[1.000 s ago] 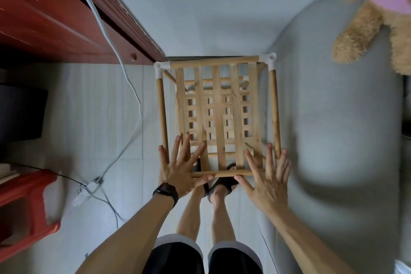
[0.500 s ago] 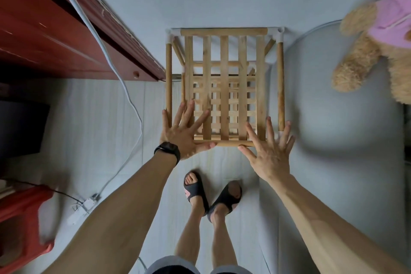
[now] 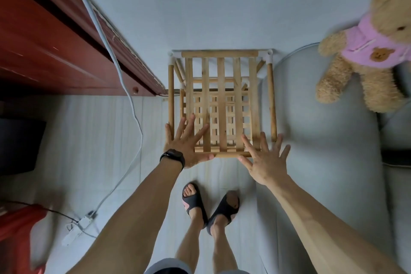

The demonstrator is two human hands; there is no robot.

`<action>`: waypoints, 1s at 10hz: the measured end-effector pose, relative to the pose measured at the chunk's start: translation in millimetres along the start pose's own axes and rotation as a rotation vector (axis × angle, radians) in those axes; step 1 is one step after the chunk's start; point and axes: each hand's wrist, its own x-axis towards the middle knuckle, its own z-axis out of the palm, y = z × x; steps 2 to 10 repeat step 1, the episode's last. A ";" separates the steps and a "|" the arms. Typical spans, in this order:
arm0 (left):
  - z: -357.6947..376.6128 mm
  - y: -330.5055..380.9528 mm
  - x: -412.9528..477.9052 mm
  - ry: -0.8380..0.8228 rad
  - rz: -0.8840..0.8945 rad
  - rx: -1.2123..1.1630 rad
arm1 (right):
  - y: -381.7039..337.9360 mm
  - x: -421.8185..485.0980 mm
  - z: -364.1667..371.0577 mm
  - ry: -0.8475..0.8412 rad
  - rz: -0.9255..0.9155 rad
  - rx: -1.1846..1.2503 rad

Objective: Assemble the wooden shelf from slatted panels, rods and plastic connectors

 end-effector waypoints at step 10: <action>-7.0 2.9 -20.4 -0.019 0.022 -0.005 | -2.6 -27.7 -19.5 -0.022 -0.038 0.031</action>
